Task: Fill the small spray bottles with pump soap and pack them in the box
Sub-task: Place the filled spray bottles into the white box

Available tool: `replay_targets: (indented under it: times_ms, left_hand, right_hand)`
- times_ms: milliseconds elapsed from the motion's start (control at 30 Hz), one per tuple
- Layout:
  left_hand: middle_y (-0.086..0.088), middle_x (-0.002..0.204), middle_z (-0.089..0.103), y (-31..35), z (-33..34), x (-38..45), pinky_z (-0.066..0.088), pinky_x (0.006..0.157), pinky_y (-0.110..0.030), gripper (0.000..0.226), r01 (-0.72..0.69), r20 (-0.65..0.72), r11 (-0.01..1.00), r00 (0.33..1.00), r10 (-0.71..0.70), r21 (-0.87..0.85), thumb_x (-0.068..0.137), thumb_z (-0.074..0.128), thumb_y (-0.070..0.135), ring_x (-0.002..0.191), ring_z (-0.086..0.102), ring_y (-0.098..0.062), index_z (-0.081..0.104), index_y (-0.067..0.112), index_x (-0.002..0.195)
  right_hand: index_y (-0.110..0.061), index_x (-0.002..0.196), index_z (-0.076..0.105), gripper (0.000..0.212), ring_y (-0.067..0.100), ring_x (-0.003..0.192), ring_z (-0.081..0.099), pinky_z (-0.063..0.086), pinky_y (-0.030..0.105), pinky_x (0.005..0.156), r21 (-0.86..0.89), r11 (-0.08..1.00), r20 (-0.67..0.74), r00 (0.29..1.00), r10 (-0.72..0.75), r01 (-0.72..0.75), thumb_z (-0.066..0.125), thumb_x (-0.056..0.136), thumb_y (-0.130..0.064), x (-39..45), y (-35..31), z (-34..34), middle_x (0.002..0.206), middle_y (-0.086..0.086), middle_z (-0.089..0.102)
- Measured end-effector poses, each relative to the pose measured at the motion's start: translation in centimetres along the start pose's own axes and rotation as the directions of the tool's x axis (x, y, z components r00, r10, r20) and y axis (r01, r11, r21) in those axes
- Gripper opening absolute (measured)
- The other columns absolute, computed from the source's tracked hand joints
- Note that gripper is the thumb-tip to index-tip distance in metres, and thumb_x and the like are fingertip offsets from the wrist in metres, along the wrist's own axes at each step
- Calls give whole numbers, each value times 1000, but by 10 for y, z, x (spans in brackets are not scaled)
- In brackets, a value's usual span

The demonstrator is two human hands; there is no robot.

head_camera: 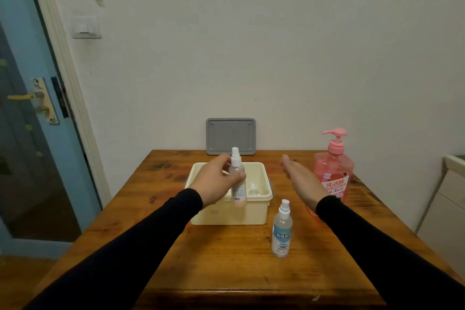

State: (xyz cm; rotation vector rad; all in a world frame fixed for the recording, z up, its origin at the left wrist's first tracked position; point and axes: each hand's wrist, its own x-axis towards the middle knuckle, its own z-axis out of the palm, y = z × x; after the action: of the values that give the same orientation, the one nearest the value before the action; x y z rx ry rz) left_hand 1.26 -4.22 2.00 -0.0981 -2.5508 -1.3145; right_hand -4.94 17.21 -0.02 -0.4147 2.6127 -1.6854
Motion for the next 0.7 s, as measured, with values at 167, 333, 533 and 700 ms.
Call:
replay_targets:
  times_ms: [167,333,533,700]
  left_hand:
    - [7,101,61,3,-8,31,50,82,-32,27,2,-31,1000,1000,-1,10,88,63,33,93,57,-9,57,21,112]
    - [2,99,62,0,-1,58,52,82,-33,22,43,-21,999,999,-43,-20,89,62,26,92,59,-15,59,17,109]
    - [-8,104,62,-16,15,85,51,89,-44,24,181,45,981,983,-178,-68,88,63,19,96,61,-24,57,10,110]
    - [-7,111,58,-34,30,102,54,85,-43,41,297,89,952,953,-289,-81,85,66,14,98,60,-25,48,13,122]
  right_hand:
    - [-23,142,38,73,15,131,39,29,31,104,3,1000,12,1000,12,-12,23,87,-70,14,5,0,146,-1,41]
    - [-22,142,38,73,15,131,39,28,32,106,36,999,14,999,32,-33,24,88,-69,29,14,1,146,0,41]
    - [-22,142,39,71,16,132,38,28,36,110,47,997,27,998,65,-66,25,89,-67,48,26,5,146,0,41]
    - [-23,143,37,71,16,133,37,27,37,111,58,995,48,996,77,-80,25,88,-68,58,35,10,148,0,39]
